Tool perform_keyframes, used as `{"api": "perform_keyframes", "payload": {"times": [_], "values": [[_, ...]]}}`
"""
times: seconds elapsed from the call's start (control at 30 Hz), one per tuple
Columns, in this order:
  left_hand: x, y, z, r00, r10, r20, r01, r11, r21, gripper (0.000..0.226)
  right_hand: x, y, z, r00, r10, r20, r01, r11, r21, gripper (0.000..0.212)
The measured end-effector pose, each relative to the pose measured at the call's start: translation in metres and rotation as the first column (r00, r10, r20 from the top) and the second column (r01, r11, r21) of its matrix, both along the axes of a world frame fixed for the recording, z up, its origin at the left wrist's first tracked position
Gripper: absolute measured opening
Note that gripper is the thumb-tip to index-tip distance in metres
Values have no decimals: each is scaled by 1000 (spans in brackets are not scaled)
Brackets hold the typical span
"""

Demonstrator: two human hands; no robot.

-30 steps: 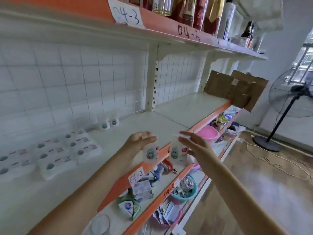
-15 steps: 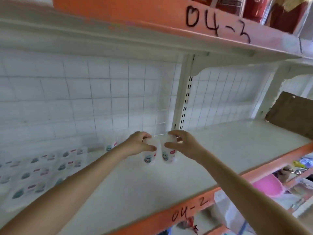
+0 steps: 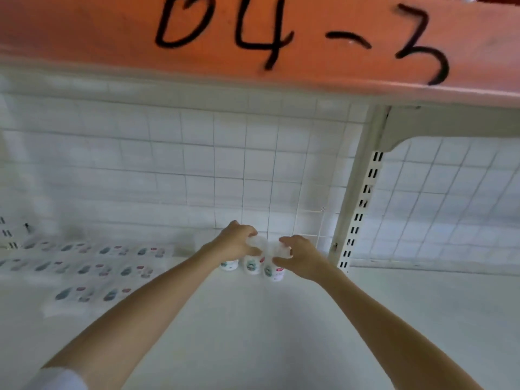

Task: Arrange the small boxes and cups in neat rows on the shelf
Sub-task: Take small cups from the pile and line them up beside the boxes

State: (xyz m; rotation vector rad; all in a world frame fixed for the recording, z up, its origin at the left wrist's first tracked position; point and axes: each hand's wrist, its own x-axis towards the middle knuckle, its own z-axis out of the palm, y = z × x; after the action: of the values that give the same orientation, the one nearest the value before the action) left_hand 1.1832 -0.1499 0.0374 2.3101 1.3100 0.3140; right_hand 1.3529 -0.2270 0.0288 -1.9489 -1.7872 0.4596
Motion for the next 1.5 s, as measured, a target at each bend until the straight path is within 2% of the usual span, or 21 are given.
{"api": "perform_keyframes", "payload": {"times": [0.13, 0.43, 0.7, 1.03, 1.5], "values": [[-1, 5, -4, 999, 25, -42, -22, 997, 74, 61, 5, 11, -7, 999, -6, -35, 6, 1000, 10, 61], [3, 5, 0, 969, -47, -243, 127, 937, 325, 52, 5, 17, -10, 998, -34, -44, 38, 995, 89, 44], [-3, 8, 2, 947, -116, -300, 212, 926, 313, 48, 1, 16, -10, 995, -71, -64, 75, 995, 67, 44], [-3, 8, 6, 924, -132, -358, 253, 915, 316, 48, -6, 17, -11, 991, -131, 0, 130, 984, 124, 38], [-5, 16, 7, 923, -142, -359, 274, 896, 349, 53, 1, 16, -6, 999, -43, -25, 45, 997, 57, 34]]}}
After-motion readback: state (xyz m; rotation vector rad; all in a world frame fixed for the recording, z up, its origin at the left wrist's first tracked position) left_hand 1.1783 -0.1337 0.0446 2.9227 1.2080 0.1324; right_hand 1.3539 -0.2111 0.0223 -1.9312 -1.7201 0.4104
